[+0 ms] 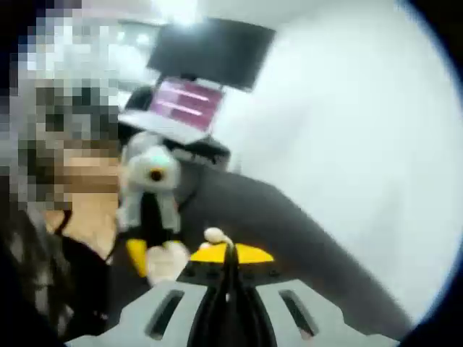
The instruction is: Pick up three earphones and place each one into its charging case using tactile feedback, ensure that each earphone is properly inserted and securely positioned inside the case.
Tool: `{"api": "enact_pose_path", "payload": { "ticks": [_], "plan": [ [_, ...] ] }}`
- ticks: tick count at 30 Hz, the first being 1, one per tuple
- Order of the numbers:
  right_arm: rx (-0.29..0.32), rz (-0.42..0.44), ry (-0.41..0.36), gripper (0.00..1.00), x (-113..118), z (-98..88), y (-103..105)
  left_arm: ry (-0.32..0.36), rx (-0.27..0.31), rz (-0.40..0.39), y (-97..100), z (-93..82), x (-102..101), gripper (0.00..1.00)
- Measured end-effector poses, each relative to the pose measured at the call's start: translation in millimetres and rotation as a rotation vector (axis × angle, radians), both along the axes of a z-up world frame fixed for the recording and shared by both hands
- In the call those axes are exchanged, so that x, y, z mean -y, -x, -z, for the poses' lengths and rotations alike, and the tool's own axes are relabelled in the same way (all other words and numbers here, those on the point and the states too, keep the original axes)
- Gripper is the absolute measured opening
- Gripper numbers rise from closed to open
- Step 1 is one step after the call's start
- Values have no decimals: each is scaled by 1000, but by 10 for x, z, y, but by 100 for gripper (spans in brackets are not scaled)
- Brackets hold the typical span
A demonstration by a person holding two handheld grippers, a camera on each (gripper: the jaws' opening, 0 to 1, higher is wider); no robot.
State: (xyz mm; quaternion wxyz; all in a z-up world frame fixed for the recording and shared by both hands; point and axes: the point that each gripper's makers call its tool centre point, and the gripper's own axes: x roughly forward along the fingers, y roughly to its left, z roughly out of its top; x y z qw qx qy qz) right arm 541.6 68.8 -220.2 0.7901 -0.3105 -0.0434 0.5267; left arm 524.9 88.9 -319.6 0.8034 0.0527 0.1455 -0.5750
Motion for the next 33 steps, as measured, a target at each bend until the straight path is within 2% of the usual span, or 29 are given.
{"api": "enact_pose_path", "payload": {
  "ticks": [2,3,5,6,10,14,15,22,23,25,26,27,29,30,31,33],
  "plan": [
    [153,39,83,4,5,79,76,3,-6,-8,-14,-1,-8,18],
    [252,60,150,4,-1,151,96,3,-7,-10,-17,-1,-11,18],
    [295,37,243,5,-51,330,149,2,-6,-13,-21,1,-13,18],
    [316,26,265,5,-71,366,165,2,-4,-15,-22,3,-16,18],
    [486,6,396,5,-130,456,156,-2,1,-23,-28,7,-19,18],
    [631,-22,546,5,-121,581,145,-7,10,-25,-27,13,-22,18],
    [651,-24,574,5,-114,602,137,-7,12,-23,-29,14,-23,18],
    [671,-27,616,5,-161,625,172,-12,21,-18,-27,18,-28,17],
    [659,-25,615,5,-166,615,165,-11,20,-17,-24,18,-28,17],
    [571,-11,567,5,-151,608,174,-10,18,-16,-23,17,-29,17],
    [544,0,576,5,-128,614,162,-9,18,-17,-23,16,-29,17],
    [556,13,608,5,-105,603,144,-10,19,-17,-24,16,-30,17],
    [642,19,666,5,-110,554,148,-11,23,-19,-23,15,-30,17],
    [659,20,679,5,-119,545,159,-12,25,-20,-22,14,-31,17],
    [666,17,693,5,-137,551,181,-12,25,-20,-21,13,-30,17],
    [641,27,740,5,-134,615,201,-3,11,-17,-9,2,-26,17]
  ]
}}
